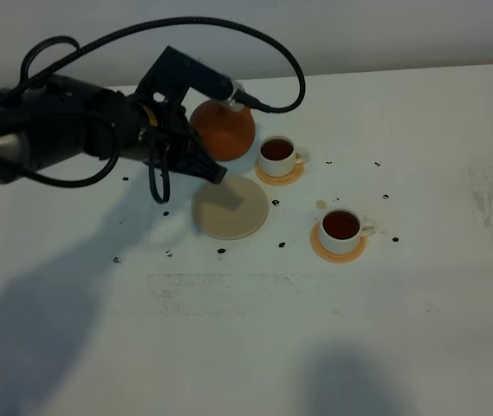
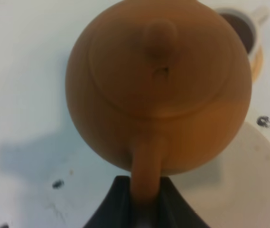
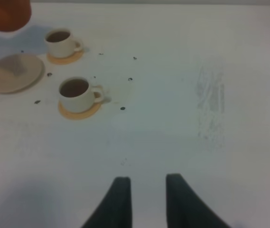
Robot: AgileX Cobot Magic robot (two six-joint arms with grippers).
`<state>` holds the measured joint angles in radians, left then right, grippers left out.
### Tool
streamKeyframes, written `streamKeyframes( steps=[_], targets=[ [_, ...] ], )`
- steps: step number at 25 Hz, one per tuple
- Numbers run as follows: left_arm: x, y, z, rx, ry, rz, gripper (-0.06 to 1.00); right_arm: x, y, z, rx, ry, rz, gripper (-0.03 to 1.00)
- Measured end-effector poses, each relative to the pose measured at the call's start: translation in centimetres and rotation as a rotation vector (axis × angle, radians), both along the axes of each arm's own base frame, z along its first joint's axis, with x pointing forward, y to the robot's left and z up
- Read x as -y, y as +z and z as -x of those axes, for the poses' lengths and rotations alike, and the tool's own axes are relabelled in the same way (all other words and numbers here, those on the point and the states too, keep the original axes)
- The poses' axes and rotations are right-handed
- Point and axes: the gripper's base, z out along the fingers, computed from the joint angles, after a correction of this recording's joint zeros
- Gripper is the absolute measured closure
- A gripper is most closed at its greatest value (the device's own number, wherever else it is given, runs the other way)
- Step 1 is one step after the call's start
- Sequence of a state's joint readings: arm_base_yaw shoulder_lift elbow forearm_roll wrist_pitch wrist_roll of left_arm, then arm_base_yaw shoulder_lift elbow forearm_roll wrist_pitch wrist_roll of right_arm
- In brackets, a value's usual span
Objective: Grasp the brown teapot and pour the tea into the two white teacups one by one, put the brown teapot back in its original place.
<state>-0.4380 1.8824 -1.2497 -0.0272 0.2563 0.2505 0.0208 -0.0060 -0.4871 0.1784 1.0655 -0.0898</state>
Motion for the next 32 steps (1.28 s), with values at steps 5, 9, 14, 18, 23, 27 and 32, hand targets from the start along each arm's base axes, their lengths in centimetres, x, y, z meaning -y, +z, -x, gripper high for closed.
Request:
streamKeyframes(
  steps=[5,9,14,18,23,27,32],
  targets=[
    [0.0,-1.3,1.6,-0.048,0.010,-0.001,0.84,0.0,0.0,0.0,0.000,0.000,0.000,0.77],
    [0.2,-2.5,2.7,-0.078,-0.004,-0.013,0.84,0.0,0.0,0.0,0.000,0.000,0.000,0.77],
    [0.4,-3.0,3.3,-0.099,-0.005,-0.016,0.84,0.0,0.0,0.0,0.000,0.000,0.000,0.77],
    [0.1,-3.7,3.9,-0.119,0.001,-0.023,0.84,0.0,0.0,0.0,0.000,0.000,0.000,0.77],
    [-0.2,-4.5,4.5,-0.134,0.003,-0.030,0.84,0.0,0.0,0.0,0.000,0.000,0.000,0.77],
    [-0.2,-4.5,4.4,-0.124,0.004,-0.024,0.84,0.0,0.0,0.0,0.000,0.000,0.000,0.77],
    [-0.2,-4.9,4.3,-0.129,0.005,-0.026,0.84,0.0,0.0,0.0,0.000,0.000,0.000,0.77]
  ],
)
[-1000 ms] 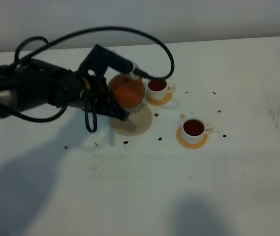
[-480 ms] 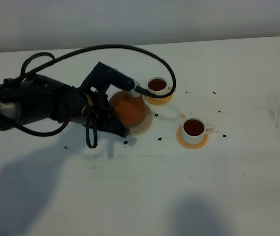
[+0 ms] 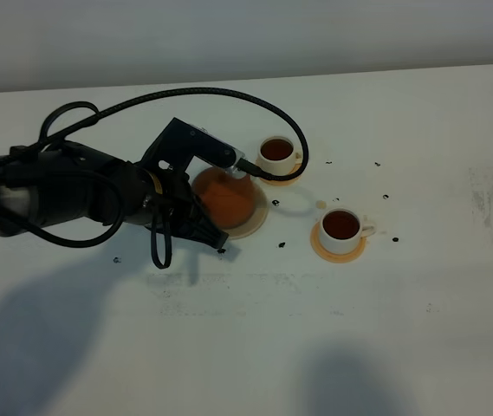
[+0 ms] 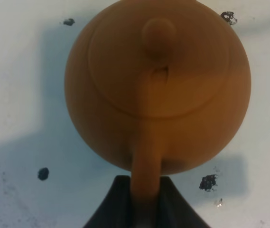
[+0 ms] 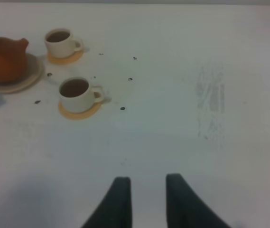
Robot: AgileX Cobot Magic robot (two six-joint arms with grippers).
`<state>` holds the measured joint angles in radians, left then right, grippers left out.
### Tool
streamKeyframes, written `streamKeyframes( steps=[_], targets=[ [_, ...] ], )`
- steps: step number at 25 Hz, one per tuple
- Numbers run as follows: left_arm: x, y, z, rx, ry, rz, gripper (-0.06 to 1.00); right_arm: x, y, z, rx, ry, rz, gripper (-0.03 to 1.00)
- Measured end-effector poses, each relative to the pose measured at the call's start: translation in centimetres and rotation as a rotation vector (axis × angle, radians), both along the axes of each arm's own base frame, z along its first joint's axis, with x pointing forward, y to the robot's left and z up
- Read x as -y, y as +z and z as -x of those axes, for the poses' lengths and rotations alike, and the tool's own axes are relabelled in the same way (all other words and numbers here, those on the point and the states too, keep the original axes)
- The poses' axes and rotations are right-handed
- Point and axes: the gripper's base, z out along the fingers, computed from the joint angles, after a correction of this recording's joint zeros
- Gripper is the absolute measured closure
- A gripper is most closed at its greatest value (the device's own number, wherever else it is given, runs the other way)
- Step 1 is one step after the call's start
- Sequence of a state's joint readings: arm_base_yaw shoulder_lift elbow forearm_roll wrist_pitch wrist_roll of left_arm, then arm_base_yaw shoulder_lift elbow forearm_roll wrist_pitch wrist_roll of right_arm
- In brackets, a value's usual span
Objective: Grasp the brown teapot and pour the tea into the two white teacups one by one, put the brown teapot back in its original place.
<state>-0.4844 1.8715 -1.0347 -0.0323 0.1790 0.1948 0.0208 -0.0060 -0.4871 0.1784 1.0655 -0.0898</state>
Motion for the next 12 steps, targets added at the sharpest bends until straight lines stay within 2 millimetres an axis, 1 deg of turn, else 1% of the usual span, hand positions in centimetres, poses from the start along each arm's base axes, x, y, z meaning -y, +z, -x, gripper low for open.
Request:
streamKeyframes(
  steps=[3,12],
  targets=[
    [0.02,-0.55,-0.03,-0.013,0.000,-0.007,0.84,0.00,0.00,0.00,0.000,0.000,0.000,0.77],
    [0.04,-0.62,-0.09,-0.008,0.000,-0.005,0.84,0.00,0.00,0.00,0.000,0.000,0.000,0.77]
  ],
)
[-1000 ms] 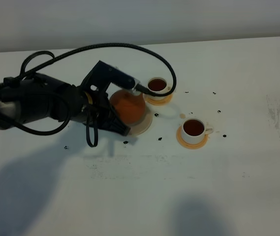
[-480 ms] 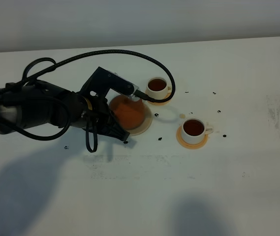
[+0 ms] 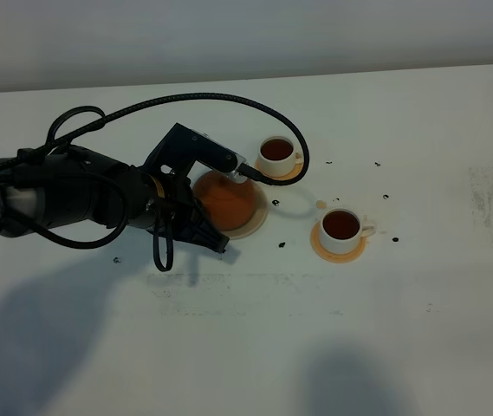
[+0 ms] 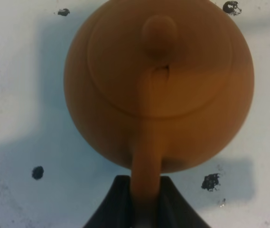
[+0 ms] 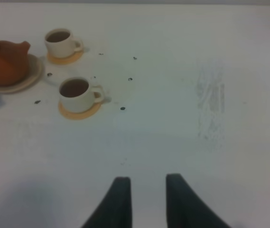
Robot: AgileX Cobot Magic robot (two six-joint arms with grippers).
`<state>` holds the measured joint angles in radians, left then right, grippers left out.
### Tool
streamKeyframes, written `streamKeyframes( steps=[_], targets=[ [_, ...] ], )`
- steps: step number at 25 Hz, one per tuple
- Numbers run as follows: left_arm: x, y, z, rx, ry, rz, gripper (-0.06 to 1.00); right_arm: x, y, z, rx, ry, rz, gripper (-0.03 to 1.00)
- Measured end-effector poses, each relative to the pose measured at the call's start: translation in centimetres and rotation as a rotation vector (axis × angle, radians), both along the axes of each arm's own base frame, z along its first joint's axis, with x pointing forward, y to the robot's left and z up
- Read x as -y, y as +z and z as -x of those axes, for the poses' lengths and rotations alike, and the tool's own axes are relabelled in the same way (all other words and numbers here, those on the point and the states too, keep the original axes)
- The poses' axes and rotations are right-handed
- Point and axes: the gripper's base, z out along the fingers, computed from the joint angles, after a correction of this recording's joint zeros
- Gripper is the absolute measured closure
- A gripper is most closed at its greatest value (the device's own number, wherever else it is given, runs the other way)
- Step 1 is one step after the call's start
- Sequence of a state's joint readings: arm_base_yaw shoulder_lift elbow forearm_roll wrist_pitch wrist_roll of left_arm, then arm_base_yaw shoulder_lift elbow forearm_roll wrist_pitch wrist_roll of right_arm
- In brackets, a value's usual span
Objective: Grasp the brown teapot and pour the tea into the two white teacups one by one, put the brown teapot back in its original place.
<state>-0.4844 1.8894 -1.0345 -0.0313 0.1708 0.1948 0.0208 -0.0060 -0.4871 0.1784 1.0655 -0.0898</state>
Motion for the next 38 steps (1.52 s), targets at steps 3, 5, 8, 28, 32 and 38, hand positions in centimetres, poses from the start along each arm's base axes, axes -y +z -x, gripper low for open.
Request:
streamKeyframes(
  steps=[3,5,8,28,32,38],
  targets=[
    [-0.1,-0.1,0.1,-0.009,-0.024,-0.019,0.76,0.0,0.0,0.0,0.000,0.000,0.000,0.77],
    [-0.1,-0.1,0.2,-0.015,-0.034,-0.028,0.62,0.0,0.0,0.0,0.000,0.000,0.000,0.77],
    [-0.1,-0.1,0.2,-0.018,-0.031,-0.028,0.42,0.0,0.0,0.0,0.000,0.000,0.000,0.77],
    [-7.5,7.6,0.2,0.044,0.179,-0.013,0.37,0.0,0.0,0.0,0.000,0.000,0.000,0.77],
    [-11.0,10.4,1.1,0.062,0.294,-0.038,0.37,0.0,0.0,0.0,0.000,0.000,0.000,0.77],
    [-15.8,13.8,4.9,0.099,0.466,-0.050,0.37,0.0,0.0,0.0,0.000,0.000,0.000,0.77]
  ],
)
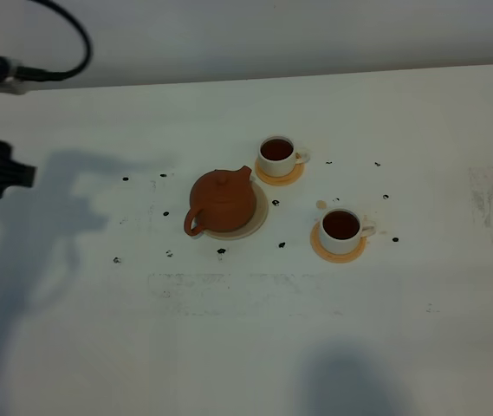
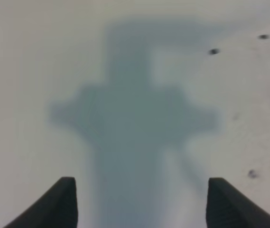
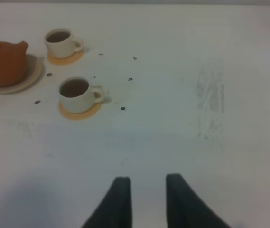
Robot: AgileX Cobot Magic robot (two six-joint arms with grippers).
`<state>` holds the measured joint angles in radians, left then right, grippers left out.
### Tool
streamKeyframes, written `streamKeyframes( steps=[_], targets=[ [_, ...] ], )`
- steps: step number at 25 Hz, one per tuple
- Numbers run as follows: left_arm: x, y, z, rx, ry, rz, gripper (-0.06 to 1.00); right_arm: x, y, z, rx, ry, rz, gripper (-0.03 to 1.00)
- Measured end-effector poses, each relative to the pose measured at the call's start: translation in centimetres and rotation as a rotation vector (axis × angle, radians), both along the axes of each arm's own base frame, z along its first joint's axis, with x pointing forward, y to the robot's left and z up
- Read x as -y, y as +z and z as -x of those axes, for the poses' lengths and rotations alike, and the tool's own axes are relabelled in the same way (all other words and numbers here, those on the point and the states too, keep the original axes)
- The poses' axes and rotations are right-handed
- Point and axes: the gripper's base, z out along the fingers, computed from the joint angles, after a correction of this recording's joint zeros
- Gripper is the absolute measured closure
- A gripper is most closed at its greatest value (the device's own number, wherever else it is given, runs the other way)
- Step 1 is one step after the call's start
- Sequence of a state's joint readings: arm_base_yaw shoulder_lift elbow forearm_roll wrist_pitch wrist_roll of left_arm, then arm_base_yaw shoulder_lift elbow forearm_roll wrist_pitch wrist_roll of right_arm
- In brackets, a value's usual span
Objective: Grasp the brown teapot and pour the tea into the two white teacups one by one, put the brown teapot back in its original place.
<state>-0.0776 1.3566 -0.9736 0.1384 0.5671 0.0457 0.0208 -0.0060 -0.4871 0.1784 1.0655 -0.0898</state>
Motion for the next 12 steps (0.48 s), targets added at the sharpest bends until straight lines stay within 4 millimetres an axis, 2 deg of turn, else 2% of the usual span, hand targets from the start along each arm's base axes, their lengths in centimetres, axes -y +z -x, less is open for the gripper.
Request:
streamKeyframes(
  steps=[6,12],
  targets=[
    [-2.9,-0.1,6.2,-0.013,0.137,0.027,0.37,0.0,0.0,0.0,0.000,0.000,0.000,0.77],
    [-3.3,0.5,13.5,-0.023,0.245,0.106,0.37,0.0,0.0,0.0,0.000,0.000,0.000,0.77]
  ],
)
